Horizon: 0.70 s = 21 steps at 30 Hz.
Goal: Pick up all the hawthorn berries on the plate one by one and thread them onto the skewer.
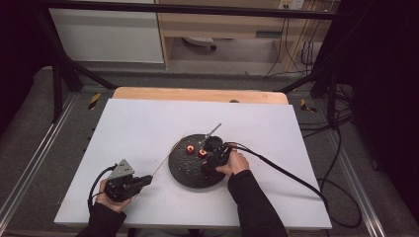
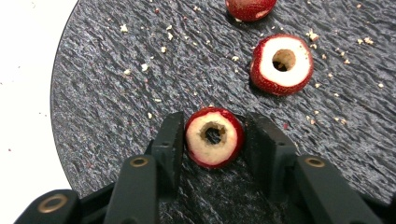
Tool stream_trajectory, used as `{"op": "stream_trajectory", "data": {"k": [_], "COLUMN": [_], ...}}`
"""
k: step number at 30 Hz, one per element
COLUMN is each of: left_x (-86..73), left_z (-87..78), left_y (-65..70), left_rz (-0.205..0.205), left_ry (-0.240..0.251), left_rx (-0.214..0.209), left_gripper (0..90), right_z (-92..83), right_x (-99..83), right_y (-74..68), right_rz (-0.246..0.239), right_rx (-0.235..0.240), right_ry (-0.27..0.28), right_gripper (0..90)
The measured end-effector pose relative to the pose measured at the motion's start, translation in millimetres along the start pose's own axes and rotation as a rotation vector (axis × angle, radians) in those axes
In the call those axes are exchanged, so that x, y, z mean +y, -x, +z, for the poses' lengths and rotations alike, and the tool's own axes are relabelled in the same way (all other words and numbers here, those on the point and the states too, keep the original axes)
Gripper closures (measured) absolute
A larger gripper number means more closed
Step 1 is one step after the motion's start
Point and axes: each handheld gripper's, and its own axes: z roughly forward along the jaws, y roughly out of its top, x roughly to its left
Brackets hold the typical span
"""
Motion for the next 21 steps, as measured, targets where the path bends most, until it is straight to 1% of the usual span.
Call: {"op": "stream_trajectory", "data": {"k": [6,7,9,10,12,18,21], "left_x": [0.0,0.0,0.0,0.0,0.1,0.2,0.3], "left_z": [-0.1,-0.2,-0.2,-0.1,0.1,0.2,0.0], "left_y": [0.1,0.1,0.2,0.3,0.7,2.2,2.8], "left_rz": [0.002,0.003,0.002,0.002,0.003,0.005,0.005], "left_ry": [0.001,0.002,0.002,0.002,0.004,0.008,0.01], "left_rx": [0.002,0.002,0.003,0.003,0.003,0.002,0.001], "left_gripper": [87.5,87.5,87.5,87.5,87.5,87.6,87.5], "right_z": [-1.2,-1.9,-6.6,-8.3,-10.1,-25.1,-29.7], "right_x": [0.1,0.0,0.1,0.1,0.1,-0.7,-1.1], "right_y": [-0.3,-0.1,-1.2,-1.8,-2.2,-2.6,-2.8], "right_rz": [0.009,0.006,0.018,0.027,0.03,0.055,0.066], "right_rx": [-0.006,-0.002,0.0,0.008,0.009,-0.008,-0.005], "right_ry": [-0.006,-0.001,0.023,0.036,0.045,0.089,0.105], "right_gripper": [60.3,60.3,60.4,60.4,60.5,60.6,60.6]}}
